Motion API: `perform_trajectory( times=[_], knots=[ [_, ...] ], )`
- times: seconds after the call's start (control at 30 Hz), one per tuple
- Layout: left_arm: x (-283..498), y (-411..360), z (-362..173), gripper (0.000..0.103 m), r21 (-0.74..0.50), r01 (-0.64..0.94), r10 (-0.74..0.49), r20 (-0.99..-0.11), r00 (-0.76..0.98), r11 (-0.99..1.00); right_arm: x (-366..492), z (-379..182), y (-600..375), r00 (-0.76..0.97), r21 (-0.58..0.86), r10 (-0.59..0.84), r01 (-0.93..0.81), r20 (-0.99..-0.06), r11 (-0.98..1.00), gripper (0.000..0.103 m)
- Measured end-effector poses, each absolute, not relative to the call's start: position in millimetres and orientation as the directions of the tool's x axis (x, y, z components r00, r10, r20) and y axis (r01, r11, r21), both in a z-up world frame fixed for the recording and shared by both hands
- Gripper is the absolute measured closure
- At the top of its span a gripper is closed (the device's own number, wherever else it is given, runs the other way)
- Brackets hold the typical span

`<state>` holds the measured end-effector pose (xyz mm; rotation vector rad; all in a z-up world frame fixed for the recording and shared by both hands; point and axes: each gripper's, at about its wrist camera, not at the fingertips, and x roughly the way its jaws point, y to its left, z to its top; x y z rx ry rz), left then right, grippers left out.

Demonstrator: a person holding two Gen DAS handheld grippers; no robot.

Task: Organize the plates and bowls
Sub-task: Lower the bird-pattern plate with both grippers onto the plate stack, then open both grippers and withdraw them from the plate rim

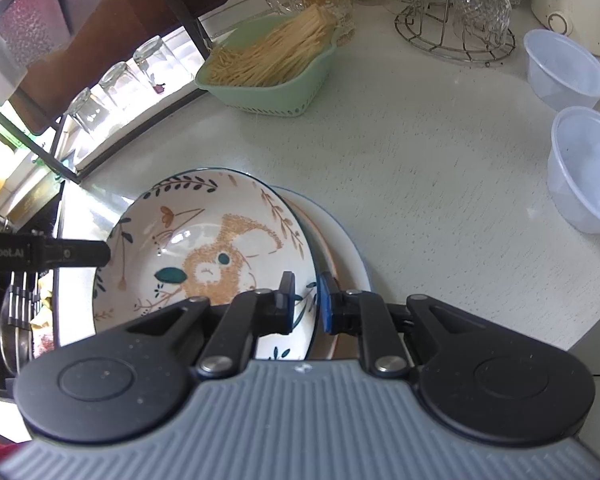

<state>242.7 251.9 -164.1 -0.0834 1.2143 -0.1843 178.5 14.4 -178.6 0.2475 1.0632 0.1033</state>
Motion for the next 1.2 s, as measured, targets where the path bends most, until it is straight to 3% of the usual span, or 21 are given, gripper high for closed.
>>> perform_trajectory(
  times=[0.27,1.2],
  knots=[
    [234.5,251.2,-153.4,0.069,-0.192,0.081,-0.208,-0.899,0.385,0.978,178.4,-167.3,16.7,0.519,0.16,0.138,-0.003,-0.844,0.987,0.085],
    [200.5,239.2,-83.9,0.069,-0.267,0.159,-0.31,-0.778,0.547,0.951,142.5,-72.9,1.2,0.716,0.246,0.149,0.033,-0.682,0.969,0.085]
  ],
)
